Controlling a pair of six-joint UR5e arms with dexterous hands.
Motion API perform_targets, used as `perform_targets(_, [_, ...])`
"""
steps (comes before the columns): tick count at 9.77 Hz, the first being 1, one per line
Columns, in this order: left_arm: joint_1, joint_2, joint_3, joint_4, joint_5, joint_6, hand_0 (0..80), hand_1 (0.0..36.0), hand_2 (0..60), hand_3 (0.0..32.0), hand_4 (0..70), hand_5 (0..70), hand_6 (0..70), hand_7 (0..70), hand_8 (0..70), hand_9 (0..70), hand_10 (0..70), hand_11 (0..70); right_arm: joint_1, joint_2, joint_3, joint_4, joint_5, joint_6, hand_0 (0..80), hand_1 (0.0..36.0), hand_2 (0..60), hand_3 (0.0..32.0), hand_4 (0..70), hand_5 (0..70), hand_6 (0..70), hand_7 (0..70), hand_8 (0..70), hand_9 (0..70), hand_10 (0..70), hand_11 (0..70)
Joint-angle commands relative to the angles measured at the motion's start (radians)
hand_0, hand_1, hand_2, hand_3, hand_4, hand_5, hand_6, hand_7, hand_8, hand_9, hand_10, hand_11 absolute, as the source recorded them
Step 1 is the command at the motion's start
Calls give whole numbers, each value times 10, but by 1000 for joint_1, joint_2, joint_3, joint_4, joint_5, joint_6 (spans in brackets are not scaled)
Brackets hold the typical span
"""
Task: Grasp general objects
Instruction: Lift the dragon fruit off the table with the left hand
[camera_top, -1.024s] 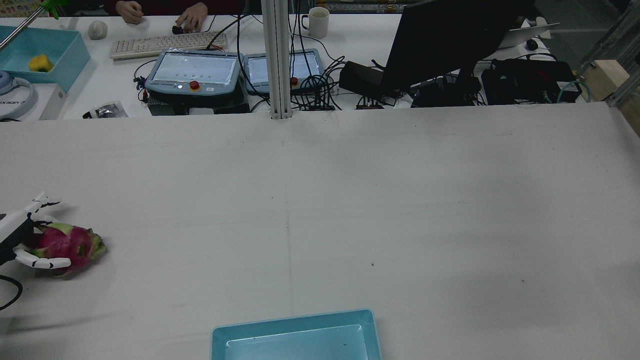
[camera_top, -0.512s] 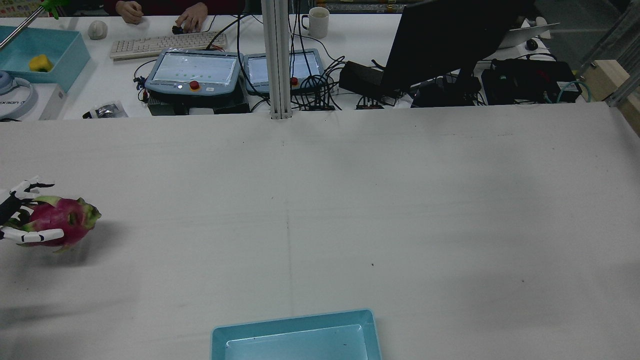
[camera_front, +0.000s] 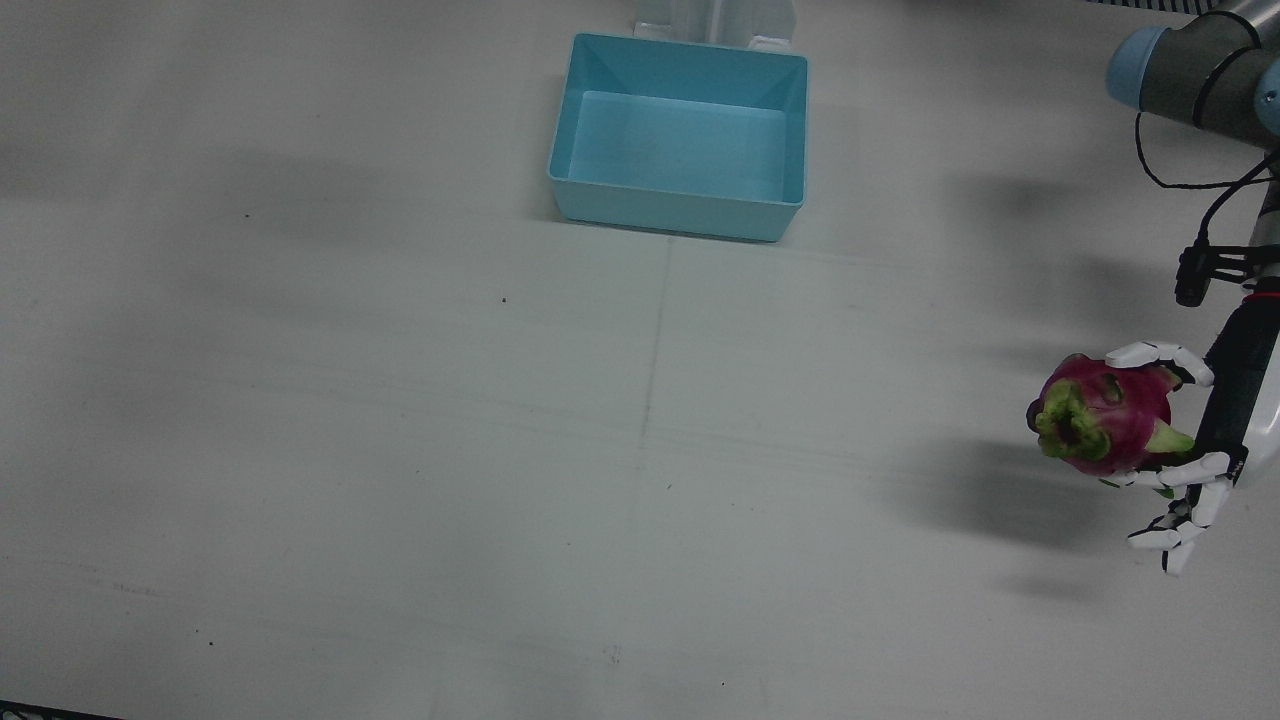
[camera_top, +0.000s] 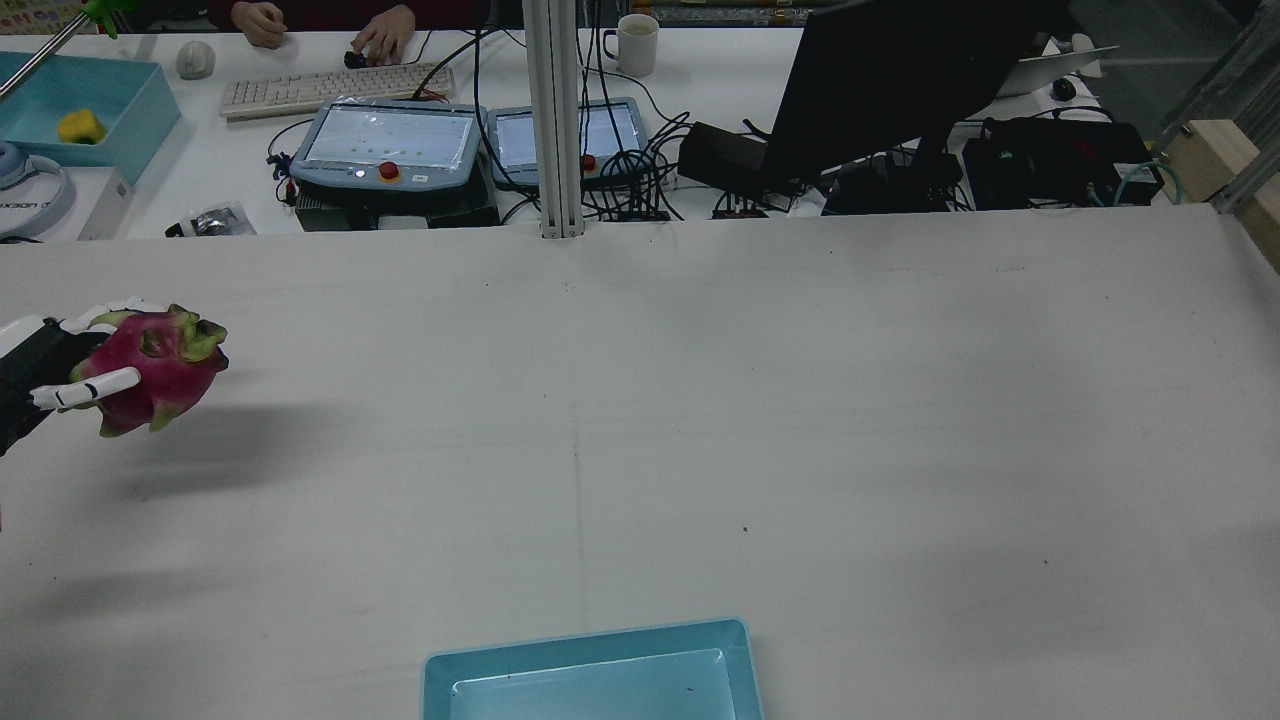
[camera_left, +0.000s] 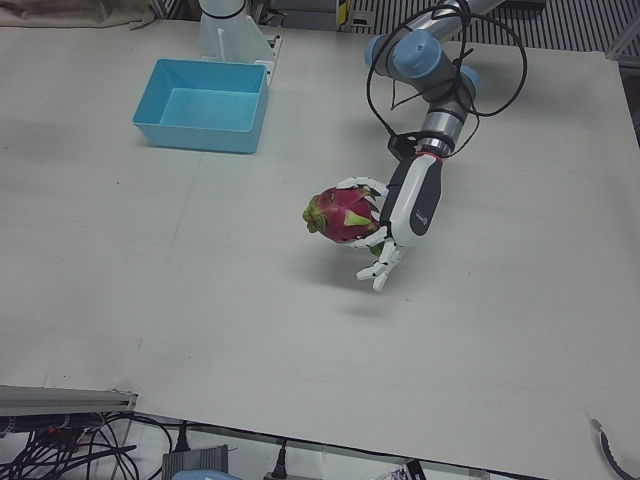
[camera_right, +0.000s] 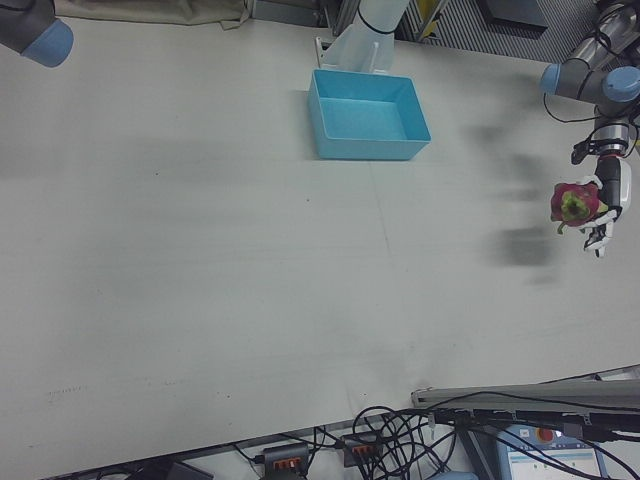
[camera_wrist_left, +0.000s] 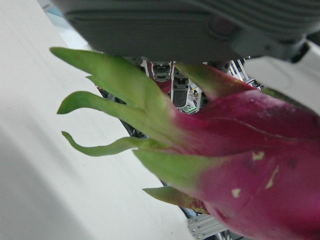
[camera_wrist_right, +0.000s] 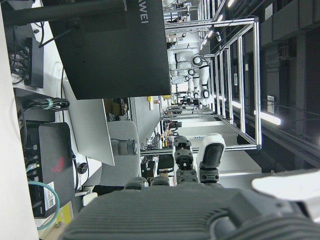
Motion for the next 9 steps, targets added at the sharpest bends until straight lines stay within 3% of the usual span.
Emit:
perform_targets(1, [-46,-23,-9,-151,47,-157,436,200,600,0,618,303,71,370,83,60,76,111,0,0,0,0,0,0,0,0,0,0,0,0,0,0,0,0,0,0])
perform_targets(2, [-43,-23,-46,-164,71,-160,451,71,220,0,656,345,90,419,107,69,78,107,0,0,0,0,0,0,0,0,0,0,0,0,0,0,0,0,0,0])
perform_targets(3, [-34,-23,-84,-167,87,-157,464,4,0,0,691,386,104,466,124,79,89,118,0,0,0,0,0,0,0,0,0,0,0,0,0,0,0,0,0,0])
perform_targets(6, [-1,-81,-120,-178,229,-124,500,0,0,0,700,448,139,550,144,101,109,148,0,0,0,0,0,0,0,0,0,0,0,0,0,0,0,0,0,0])
perform_targets(9, [93,-150,-172,-172,259,-87,537,20,0,0,700,484,170,591,149,122,137,191,0,0,0,0,0,0,0,0,0,0,0,0,0,0,0,0,0,0])
